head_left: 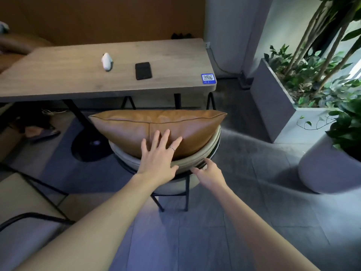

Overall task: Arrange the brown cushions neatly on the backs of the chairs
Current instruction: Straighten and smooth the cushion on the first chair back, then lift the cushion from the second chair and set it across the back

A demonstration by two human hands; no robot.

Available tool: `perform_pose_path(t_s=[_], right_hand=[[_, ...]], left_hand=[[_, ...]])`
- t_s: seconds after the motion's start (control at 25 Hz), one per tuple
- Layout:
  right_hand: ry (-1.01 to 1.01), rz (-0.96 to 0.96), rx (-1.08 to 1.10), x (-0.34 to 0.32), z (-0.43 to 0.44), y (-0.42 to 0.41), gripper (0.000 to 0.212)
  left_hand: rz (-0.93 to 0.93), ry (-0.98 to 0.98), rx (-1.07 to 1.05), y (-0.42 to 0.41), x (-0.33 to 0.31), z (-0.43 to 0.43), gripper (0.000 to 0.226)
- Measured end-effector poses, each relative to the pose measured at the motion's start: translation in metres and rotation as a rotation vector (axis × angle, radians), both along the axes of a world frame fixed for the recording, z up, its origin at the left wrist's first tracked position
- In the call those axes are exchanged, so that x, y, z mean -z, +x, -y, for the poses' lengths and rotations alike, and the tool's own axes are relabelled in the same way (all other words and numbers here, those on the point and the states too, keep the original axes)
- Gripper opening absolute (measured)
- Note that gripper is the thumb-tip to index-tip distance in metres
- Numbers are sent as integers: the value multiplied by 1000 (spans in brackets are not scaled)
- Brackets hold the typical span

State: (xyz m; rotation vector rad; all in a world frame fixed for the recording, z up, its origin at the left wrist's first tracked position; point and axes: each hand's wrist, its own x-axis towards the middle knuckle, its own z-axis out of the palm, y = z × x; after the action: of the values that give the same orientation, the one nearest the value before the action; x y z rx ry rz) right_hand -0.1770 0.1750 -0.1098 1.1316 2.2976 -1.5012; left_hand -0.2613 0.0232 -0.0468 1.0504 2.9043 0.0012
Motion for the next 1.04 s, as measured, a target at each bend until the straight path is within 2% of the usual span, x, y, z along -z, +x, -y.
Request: perform_pose_path(t_s=[0.08, 0.2, 0.48, 0.64, 0.84, 1.04], right_hand=[[74, -22, -77, -26, 21, 11, 73], [197, -99, -174, -66, 61, 23, 75], [611, -289, -522, -166, 208, 48, 67], [821, -371, -627, -212, 324, 78, 64], [851, -439, -766, -251, 477, 116, 65], [696, -472, -834, -252, 598, 124, 66]], left_hand=[[2, 22, -10, 15, -11, 32, 73], [12, 73, -80, 36, -34, 83, 62], [-63, 162, -211, 84, -115, 226, 57], [-125, 224, -325, 128, -165, 341, 56], [-174, 330, -517, 190, -208, 501, 57], [-135, 429, -735, 222, -216, 621, 56]])
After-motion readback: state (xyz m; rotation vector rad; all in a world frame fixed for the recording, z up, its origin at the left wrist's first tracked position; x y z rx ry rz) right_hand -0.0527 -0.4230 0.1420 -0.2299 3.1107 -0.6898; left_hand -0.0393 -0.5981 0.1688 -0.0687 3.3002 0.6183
